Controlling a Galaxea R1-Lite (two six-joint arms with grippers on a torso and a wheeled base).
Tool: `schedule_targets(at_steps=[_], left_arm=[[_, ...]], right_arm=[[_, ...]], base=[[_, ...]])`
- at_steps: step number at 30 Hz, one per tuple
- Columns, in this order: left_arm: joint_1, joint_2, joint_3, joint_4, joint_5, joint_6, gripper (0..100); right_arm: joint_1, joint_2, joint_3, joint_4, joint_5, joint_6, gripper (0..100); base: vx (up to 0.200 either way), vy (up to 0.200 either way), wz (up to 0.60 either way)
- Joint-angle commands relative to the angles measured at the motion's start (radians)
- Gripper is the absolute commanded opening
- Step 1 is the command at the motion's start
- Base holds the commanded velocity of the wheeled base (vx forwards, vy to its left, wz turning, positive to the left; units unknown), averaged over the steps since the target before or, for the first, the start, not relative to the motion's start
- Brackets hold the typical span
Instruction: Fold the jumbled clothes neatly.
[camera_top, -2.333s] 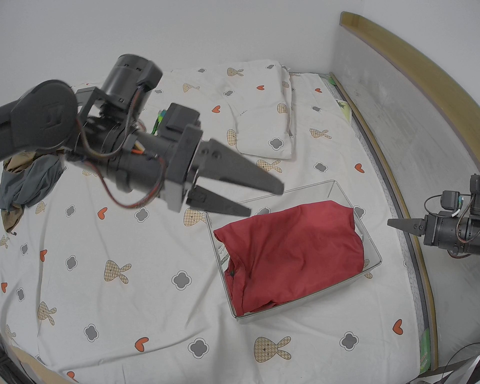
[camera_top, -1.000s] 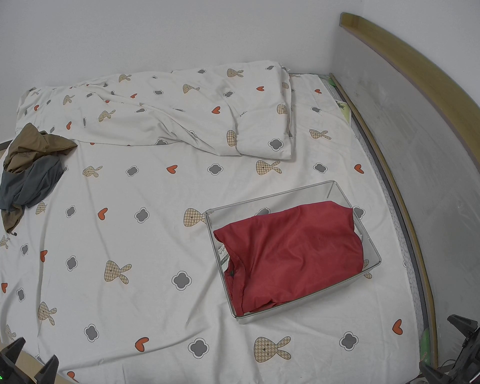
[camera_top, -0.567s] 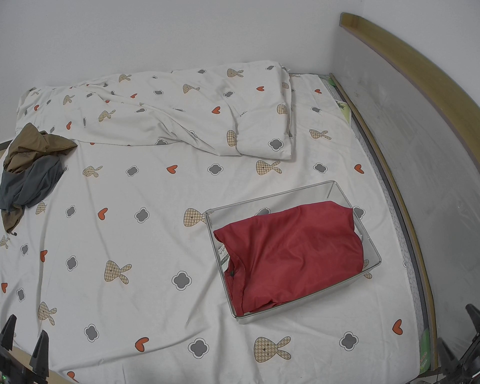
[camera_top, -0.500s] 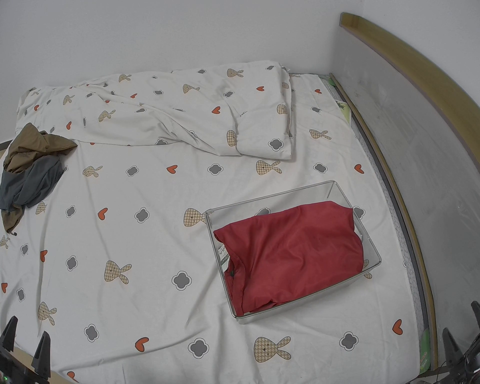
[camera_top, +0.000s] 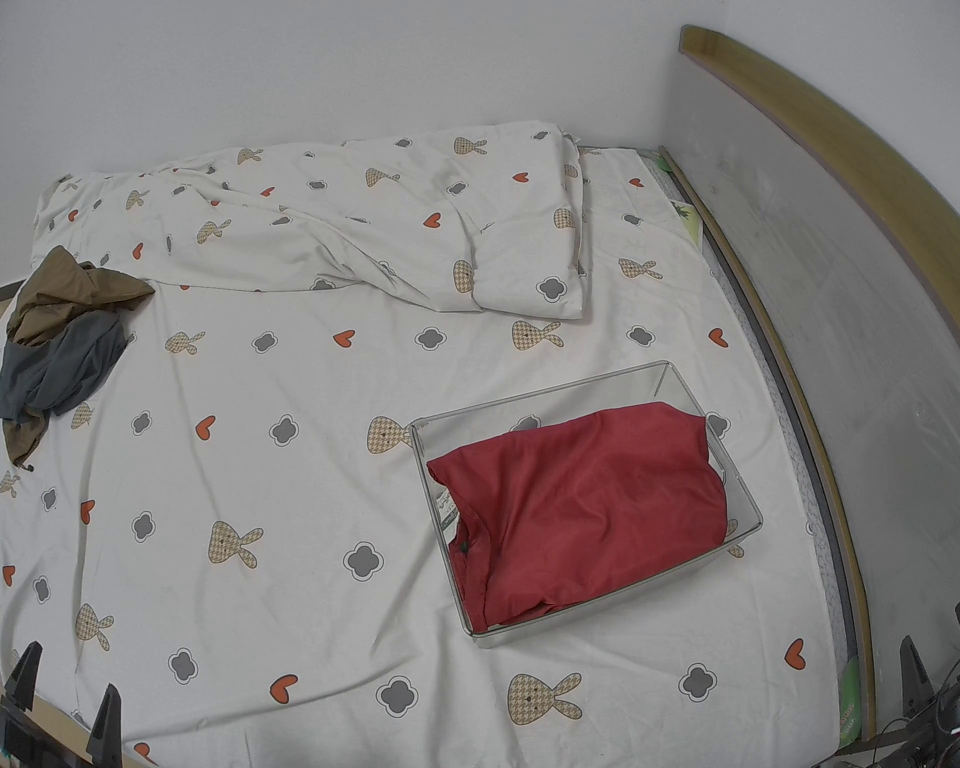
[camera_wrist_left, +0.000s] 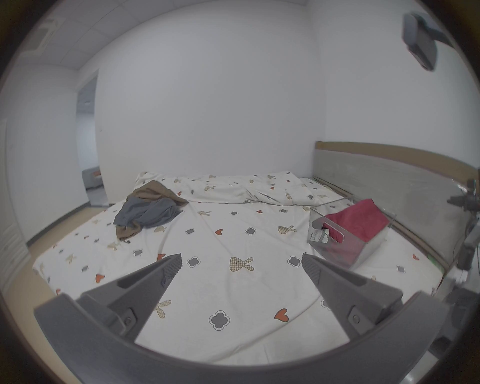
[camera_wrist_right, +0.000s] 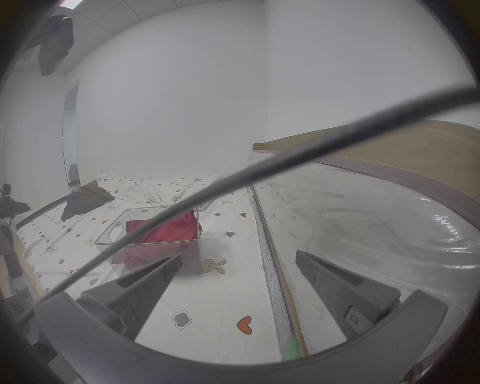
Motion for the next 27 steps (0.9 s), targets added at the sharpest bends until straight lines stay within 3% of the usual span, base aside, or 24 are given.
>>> schedule_targets(at_steps=[1, 27], left_arm=[[0.000, -0.035, 0.015, 0.017, -0.032, -0.066, 100], [0.000, -0.038, 0.016, 0.017, -0.021, -0.054, 100]], right_arm=[[0.000, -0.010, 0.018, 0.002, 0.010, 0.003, 100], [-0.002, -0.011, 0.018, 0.001, 0.010, 0.007, 100]], base=[[0.000, 0.000, 0.00], [0.000, 0.000, 0.00]])
